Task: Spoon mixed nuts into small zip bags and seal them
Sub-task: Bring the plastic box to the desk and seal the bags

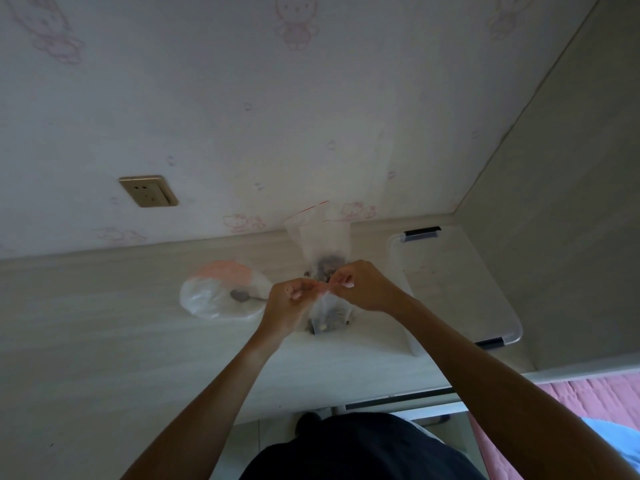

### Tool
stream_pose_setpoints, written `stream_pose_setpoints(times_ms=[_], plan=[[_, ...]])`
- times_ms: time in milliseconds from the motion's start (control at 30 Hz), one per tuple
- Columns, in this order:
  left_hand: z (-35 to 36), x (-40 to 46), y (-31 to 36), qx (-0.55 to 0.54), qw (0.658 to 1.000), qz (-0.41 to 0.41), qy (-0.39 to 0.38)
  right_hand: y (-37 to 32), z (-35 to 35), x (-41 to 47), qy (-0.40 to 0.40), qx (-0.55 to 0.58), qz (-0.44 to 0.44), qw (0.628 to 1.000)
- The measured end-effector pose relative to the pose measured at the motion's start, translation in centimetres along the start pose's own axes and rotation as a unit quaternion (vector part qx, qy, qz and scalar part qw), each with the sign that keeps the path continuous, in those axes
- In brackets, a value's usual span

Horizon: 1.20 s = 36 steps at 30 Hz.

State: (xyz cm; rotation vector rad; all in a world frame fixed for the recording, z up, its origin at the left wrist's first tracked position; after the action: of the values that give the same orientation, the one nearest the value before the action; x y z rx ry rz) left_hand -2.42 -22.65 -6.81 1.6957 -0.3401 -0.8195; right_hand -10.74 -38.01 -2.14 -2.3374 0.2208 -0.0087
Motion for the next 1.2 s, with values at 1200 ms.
stream_pose_setpoints(times_ms=[1200], plan=[[-0.27,0.44,-0.58,0.03,0.999,-0.015,-0.015,0.3,0.44,0.26,0.006,0.107,0.03,0.994]])
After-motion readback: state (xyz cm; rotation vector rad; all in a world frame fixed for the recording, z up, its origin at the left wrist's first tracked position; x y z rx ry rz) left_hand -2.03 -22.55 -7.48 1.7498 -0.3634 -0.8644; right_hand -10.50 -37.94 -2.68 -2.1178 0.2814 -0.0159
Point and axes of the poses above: each hand's wrist, its own x-axis towards the middle knuckle, its own z-axis out of the palm, y = z × x, the point moved 4 cm from there along x, towards the middle knuckle, and after that the axes turned 10 degrees about -z, right-handed, at the moved point
